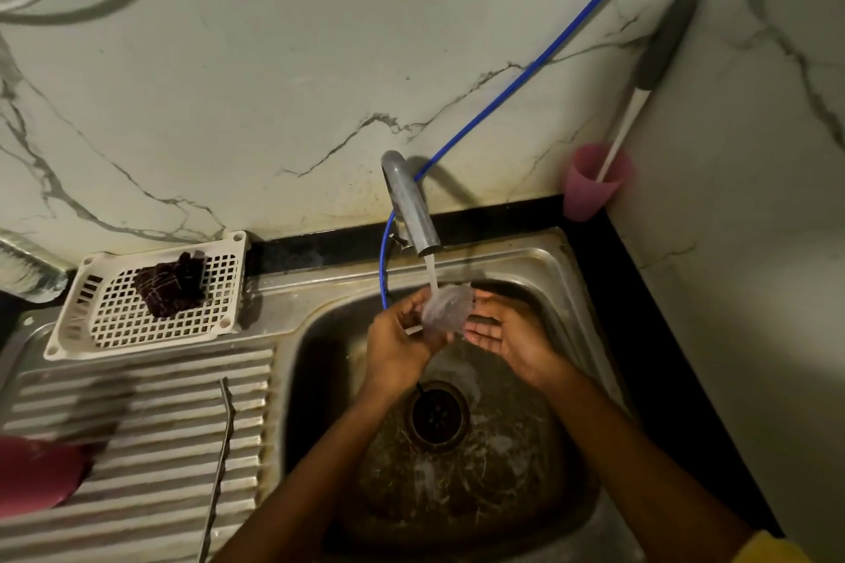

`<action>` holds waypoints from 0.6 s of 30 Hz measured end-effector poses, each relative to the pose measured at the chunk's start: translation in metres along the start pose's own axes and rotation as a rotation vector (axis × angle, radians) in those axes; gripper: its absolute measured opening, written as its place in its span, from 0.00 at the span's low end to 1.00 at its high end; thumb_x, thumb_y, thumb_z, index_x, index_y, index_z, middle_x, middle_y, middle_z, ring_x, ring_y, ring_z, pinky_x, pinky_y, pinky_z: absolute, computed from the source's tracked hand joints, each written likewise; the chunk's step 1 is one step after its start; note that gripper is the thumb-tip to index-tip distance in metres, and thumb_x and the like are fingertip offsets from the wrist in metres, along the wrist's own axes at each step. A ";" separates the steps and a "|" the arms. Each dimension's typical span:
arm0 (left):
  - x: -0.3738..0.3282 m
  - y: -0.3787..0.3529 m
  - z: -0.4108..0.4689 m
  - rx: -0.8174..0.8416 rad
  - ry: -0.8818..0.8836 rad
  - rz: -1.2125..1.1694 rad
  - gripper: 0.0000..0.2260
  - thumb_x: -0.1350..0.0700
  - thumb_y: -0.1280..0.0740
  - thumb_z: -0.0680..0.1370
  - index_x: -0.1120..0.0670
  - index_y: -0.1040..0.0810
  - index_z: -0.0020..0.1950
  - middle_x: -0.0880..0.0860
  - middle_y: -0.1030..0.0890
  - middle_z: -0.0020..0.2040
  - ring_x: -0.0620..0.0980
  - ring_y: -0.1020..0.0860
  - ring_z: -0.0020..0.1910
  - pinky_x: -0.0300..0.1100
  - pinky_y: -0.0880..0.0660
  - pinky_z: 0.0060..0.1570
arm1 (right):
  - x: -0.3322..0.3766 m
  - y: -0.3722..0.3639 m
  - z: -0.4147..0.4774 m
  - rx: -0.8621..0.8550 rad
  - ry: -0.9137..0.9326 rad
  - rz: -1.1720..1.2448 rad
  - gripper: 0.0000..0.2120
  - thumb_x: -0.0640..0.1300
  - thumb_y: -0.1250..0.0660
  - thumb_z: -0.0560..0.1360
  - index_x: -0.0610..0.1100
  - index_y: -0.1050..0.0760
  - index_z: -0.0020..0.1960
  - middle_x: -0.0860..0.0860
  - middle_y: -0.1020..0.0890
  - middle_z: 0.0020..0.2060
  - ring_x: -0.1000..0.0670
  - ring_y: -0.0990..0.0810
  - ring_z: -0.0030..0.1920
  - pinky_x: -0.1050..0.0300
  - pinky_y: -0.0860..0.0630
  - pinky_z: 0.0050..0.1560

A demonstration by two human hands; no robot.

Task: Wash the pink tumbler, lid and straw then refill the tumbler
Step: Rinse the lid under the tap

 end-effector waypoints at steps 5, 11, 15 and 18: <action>-0.015 -0.006 -0.005 0.031 -0.305 0.463 0.21 0.63 0.21 0.69 0.46 0.19 0.59 0.42 0.20 0.51 0.39 0.21 0.49 0.35 0.23 0.50 | 0.004 -0.012 -0.011 0.077 -0.021 0.054 0.16 0.50 0.32 0.79 0.45 0.22 0.64 0.45 0.16 0.56 0.44 0.16 0.55 0.52 0.17 0.50; 0.001 -0.002 -0.013 0.044 -0.290 0.444 0.32 0.60 0.18 0.66 0.50 0.24 0.68 0.45 0.29 0.66 0.37 0.29 0.63 0.28 0.31 0.63 | 0.012 -0.019 -0.009 0.083 0.109 0.020 0.18 0.30 0.30 0.74 0.43 0.23 0.62 0.43 0.17 0.57 0.42 0.17 0.58 0.45 0.18 0.56; 0.007 0.014 -0.013 -0.042 -0.158 0.229 0.28 0.58 0.19 0.68 0.44 0.25 0.65 0.43 0.25 0.63 0.36 0.26 0.62 0.30 0.28 0.60 | 0.018 -0.017 -0.002 0.053 0.152 0.103 0.19 0.25 0.32 0.72 0.43 0.23 0.57 0.43 0.17 0.54 0.41 0.17 0.56 0.46 0.17 0.51; 0.022 0.027 -0.010 -0.118 0.001 0.057 0.16 0.61 0.24 0.74 0.46 0.21 0.57 0.46 0.18 0.57 0.41 0.21 0.57 0.41 0.22 0.59 | 0.020 -0.025 -0.002 0.116 0.169 -0.008 0.20 0.26 0.30 0.70 0.43 0.22 0.57 0.44 0.17 0.55 0.42 0.17 0.57 0.44 0.17 0.52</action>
Point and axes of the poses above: each hand's wrist, its own z-axis towards the middle knuckle, its own y-axis out of the back of the hand, x = y × z, the point moved 10 cm from there along z, towards the middle knuckle
